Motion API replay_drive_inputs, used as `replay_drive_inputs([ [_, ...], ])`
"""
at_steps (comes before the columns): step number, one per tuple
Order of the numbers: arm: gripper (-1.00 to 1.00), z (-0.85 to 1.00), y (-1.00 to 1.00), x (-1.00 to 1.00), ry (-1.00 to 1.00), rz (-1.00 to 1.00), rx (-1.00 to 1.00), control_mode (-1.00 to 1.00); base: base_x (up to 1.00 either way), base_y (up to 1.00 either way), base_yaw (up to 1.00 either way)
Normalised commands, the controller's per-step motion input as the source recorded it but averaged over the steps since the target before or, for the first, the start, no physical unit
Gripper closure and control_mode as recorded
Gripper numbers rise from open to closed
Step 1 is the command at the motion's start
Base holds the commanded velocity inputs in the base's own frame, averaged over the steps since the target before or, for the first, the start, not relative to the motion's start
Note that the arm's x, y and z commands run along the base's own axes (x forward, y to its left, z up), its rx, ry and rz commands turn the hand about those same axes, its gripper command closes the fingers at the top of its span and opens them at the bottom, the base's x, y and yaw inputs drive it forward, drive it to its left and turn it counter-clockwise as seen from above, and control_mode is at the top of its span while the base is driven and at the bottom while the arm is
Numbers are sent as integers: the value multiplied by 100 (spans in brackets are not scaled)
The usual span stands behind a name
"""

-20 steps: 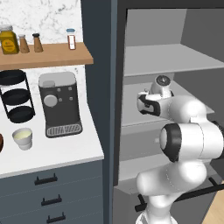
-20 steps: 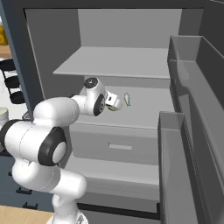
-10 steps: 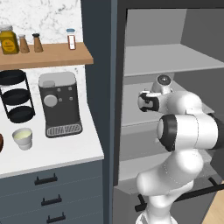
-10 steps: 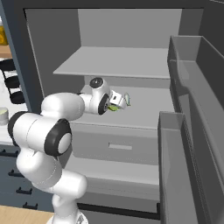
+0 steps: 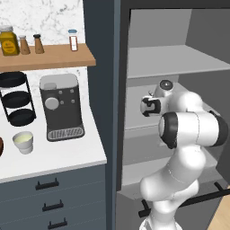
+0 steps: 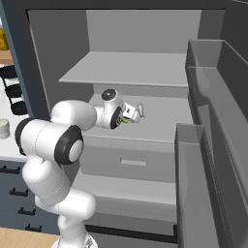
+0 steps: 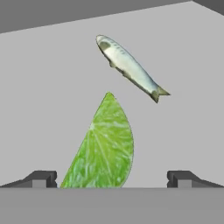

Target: Grab a lemon wedge from the fridge and one ice cube from the ice bowl, and put them in the glass of lemonade.

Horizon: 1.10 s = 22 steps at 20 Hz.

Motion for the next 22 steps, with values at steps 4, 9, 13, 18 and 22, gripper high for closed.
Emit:
replay_drive_inputs([
  [4,-100,-18,0,7,0,0,0,-100,0,0,0],
  [9,-100,20,0,4,0,0,0,-100,0,0,0],
  [13,-100,25,0,7,0,0,0,-100,0,0,0],
  [18,-100,2,0,26,0,-2,0,-100,0,0,0],
  [22,-100,-6,-1,47,0,-5,0,-100,0,0,0],
])
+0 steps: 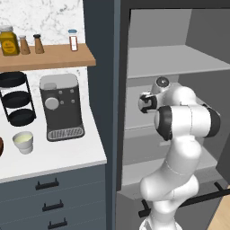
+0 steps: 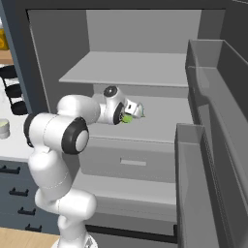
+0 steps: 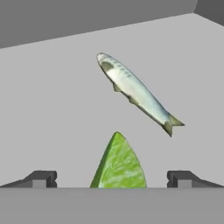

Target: Grab a lemon wedge from the fridge and one ice cube from the ice bowl, and put them in the glass of lemonade.

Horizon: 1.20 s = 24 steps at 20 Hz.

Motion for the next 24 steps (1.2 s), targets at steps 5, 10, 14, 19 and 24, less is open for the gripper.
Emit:
replay_drive_inputs([
  [5,-100,-9,-12,4,0,-5,0,-100,0,0,0],
  [10,-100,-39,-8,0,2,-3,0,-100,0,0,0],
  [14,-100,-32,-1,0,2,-2,0,-100,0,0,0],
  [19,-100,-1,0,0,1,0,0,-100,0,0,0],
  [24,100,0,0,0,1,-1,0,-100,0,0,0],
])
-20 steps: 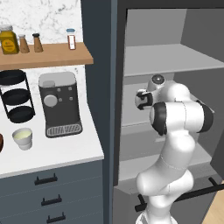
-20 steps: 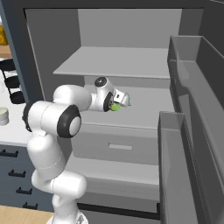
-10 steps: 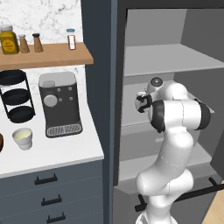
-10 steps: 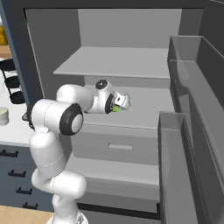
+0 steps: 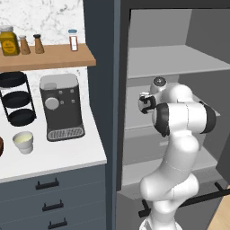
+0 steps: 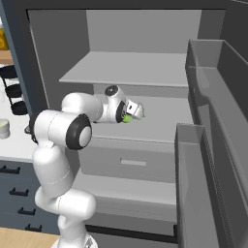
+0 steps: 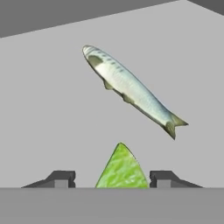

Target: Grab a lemon wedge from the fridge and one ice cube from the ice bowl, and put them in the glass of lemonade.

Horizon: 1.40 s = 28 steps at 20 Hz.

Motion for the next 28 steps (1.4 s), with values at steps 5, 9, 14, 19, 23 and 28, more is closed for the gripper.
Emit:
replay_drive_inputs([
  [5,100,0,0,0,2,-1,0,-100,0,0,0],
  [9,100,0,0,-12,1,0,0,-100,0,0,0],
  [14,100,1,0,-50,0,0,1,-100,0,0,0],
  [19,100,17,-5,-79,-5,0,4,-100,0,0,0],
  [23,100,51,-2,-72,-3,0,2,-100,0,0,0],
  [28,100,77,0,-40,0,1,0,-100,0,0,0],
])
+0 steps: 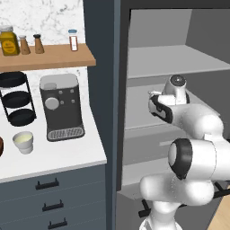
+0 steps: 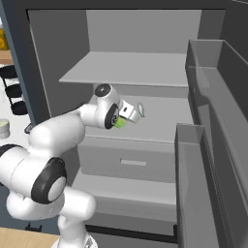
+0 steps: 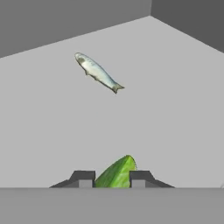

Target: Grab a lemon wedge from the fridge and one ice cube from the ice bowl, and put them in the glass of lemonade.

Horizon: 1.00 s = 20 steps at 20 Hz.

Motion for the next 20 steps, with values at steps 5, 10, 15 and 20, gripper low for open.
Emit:
replay_drive_inputs([
  [5,100,85,0,-45,2,2,0,-100,0,0,0],
  [10,100,53,0,-96,6,6,0,-100,0,0,0],
  [15,100,35,0,-100,6,9,0,-100,0,0,0],
  [20,100,40,3,-88,6,10,0,-100,0,0,0],
])
